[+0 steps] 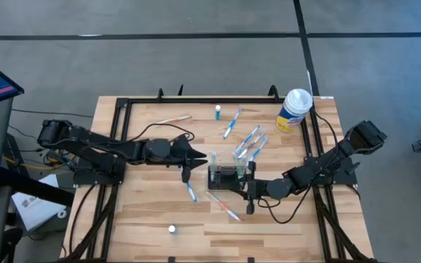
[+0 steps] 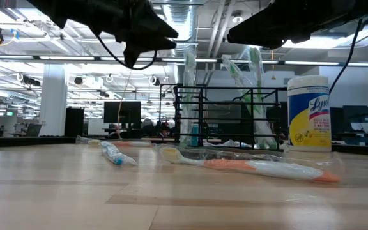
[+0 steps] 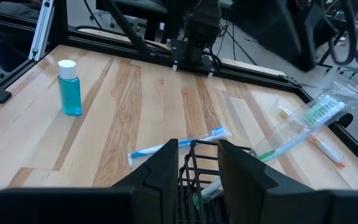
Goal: Pick & Place toothbrushing station
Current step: Put the blue mouthwash into the wire organizer
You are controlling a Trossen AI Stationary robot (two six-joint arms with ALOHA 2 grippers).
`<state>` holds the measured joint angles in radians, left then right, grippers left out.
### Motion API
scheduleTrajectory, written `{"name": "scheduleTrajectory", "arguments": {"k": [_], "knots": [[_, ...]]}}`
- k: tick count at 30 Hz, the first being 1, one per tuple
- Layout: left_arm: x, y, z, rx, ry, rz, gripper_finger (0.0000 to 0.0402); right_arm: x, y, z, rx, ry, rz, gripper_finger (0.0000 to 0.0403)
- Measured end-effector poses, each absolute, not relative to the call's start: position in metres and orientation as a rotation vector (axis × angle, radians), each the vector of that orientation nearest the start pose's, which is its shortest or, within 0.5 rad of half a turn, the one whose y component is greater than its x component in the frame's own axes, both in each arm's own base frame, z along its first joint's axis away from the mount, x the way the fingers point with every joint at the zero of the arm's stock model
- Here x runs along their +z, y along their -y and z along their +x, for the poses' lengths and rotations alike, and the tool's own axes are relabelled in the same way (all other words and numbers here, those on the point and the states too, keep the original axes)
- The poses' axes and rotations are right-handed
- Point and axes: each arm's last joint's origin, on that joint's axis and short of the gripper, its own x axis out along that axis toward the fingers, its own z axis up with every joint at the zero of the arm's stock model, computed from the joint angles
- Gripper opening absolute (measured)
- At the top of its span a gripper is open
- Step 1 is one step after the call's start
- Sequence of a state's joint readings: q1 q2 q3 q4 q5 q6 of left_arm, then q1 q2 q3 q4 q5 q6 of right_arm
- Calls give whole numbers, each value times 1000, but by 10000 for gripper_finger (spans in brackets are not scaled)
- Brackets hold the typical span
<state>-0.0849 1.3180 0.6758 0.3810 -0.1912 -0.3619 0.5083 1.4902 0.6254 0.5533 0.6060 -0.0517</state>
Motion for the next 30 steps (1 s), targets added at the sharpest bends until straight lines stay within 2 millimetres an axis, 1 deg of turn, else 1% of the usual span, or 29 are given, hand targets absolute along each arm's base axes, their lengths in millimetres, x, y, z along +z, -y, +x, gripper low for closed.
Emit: {"name": "scheduleTrajectory", "arguments": {"k": [4,7,10,13,17,20,22,24,27,30], "knots": [[243,11,275,171,-203,-306,101,191,-127,262,-90,-267,-216,103],[247,-3,273,213,-181,-313,96,191,-127,262,-91,-267,-216,103],[249,-23,272,238,-173,-340,90,192,-127,262,-91,-262,-213,103],[252,-46,270,291,-213,-378,86,192,-125,263,-97,-263,-212,103],[263,-79,266,402,-291,-398,84,192,-123,264,-104,-263,-211,103],[273,-99,263,442,-341,-367,84,192,-122,264,-108,-264,-211,103],[279,-110,266,456,-351,-358,84,192,-121,265,-112,-265,-211,103],[279,-122,266,476,-391,-378,84,191,-120,265,-118,-266,-210,103],[280,-140,276,478,-431,-378,84,191,-117,266,-128,-274,-213,103],[275,-156,288,473,-525,-380,84,190,-114,267,-135,-280,-214,103]]}}
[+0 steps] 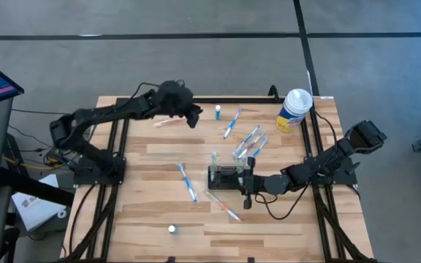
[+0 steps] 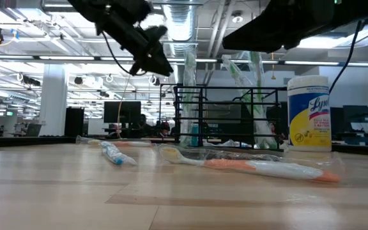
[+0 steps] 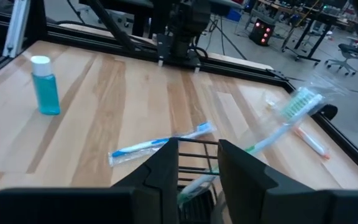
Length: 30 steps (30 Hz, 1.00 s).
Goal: Pick & Place toothbrushing station
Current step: Put the blue mouthwash into the wire organizer
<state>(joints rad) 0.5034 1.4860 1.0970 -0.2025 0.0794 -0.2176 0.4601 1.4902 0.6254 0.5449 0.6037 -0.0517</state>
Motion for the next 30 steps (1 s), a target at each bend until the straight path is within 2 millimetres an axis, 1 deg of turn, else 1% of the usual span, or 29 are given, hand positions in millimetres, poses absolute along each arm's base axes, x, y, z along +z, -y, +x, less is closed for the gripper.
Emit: {"name": "scheduleTrajectory", "arguments": {"k": [2,8,13,18,21,23,26,30], "knots": [[274,-167,296,478,-585,-380,84,190,-114,267,-135,-285,-217,103],[279,-201,325,493,-724,-359,84,189,-110,269,-149,-295,-226,103],[288,-236,348,506,-793,-369,84,189,-103,271,-172,-298,-223,103],[288,-264,370,480,-876,-394,84,188,-102,272,-177,-304,-225,103],[282,-275,382,466,-925,-393,84,187,-102,271,-175,-320,-234,103],[280,-278,389,431,-939,-395,84,185,-102,270,-174,-334,-229,103],[278,-281,397,388,-931,-407,84,184,-102,270,-181,-347,-203,103],[262,-280,401,347,-995,-389,84,184,-102,270,-182,-346,-193,103]]}}
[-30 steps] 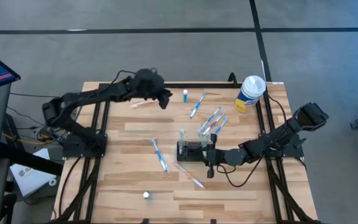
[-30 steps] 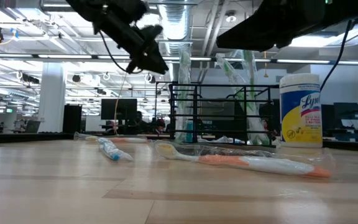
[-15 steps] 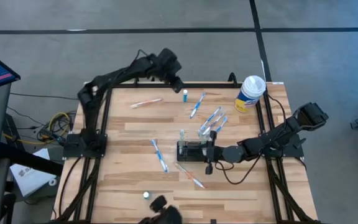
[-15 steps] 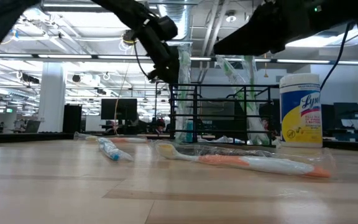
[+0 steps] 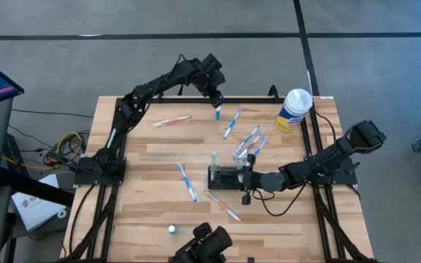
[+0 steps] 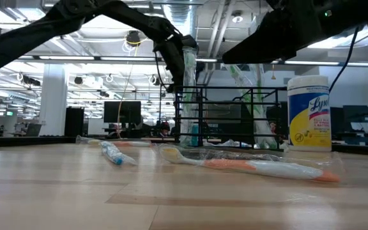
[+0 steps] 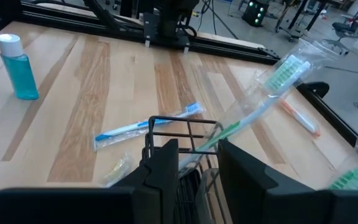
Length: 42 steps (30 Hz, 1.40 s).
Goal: Pick & Place toothbrushing station
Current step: Put the blue mouthwash into the wire organizer
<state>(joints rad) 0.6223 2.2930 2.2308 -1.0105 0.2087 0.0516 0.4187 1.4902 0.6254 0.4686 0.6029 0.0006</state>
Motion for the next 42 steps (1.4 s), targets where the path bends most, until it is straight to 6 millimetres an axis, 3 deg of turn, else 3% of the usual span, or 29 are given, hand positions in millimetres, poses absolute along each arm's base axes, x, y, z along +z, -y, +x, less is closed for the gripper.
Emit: {"name": "scheduleTrajectory", "arguments": {"k": [5,13,22,27,34,42], "knots": [[254,-274,405,342,-1038,-381,84,184,-102,270,-182,-345,-192,103],[258,-253,417,329,-1085,-183,92,184,-102,270,-183,-344,-191,103],[253,-247,422,376,-1118,-127,178,184,-102,270,-188,-340,-155,103],[254,-253,420,390,-1106,-126,206,184,-102,270,-185,-341,-155,103],[254,-260,418,373,-1079,-150,199,182,-102,269,-188,-362,-152,103],[231,-259,417,352,-1136,-153,191,182,-102,269,-188,-363,-153,103]]}}
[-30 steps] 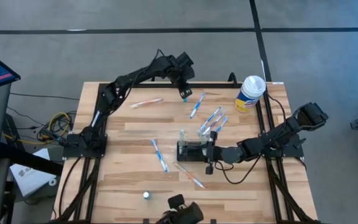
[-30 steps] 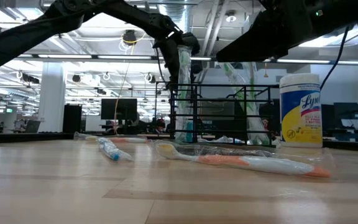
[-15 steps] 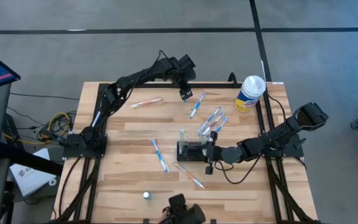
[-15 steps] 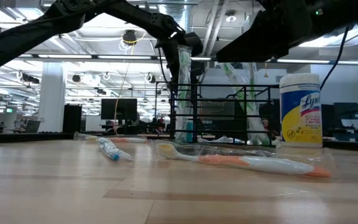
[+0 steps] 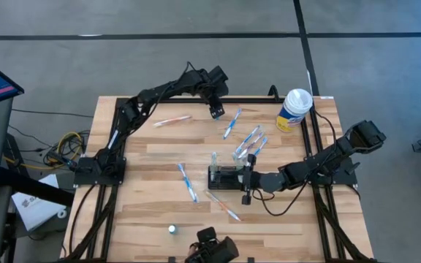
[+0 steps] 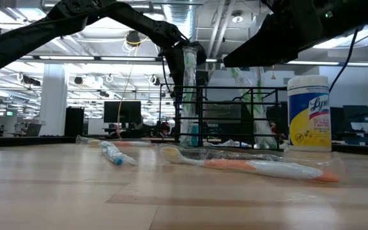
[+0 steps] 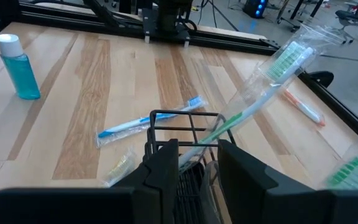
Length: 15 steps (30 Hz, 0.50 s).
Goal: Pick & Place toothbrushing station
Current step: Put the blue mouthwash into the wire organizer
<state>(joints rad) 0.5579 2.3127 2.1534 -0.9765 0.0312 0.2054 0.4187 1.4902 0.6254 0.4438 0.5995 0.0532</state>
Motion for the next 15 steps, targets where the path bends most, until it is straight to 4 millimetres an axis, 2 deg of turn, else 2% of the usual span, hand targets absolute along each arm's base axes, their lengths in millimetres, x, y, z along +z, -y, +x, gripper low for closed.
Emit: {"name": "scheduleTrajectory", "arguments": {"k": [15], "knots": [[215,-260,417,346,-1141,-115,191,181,-102,269,-188,-366,-154,103]]}}
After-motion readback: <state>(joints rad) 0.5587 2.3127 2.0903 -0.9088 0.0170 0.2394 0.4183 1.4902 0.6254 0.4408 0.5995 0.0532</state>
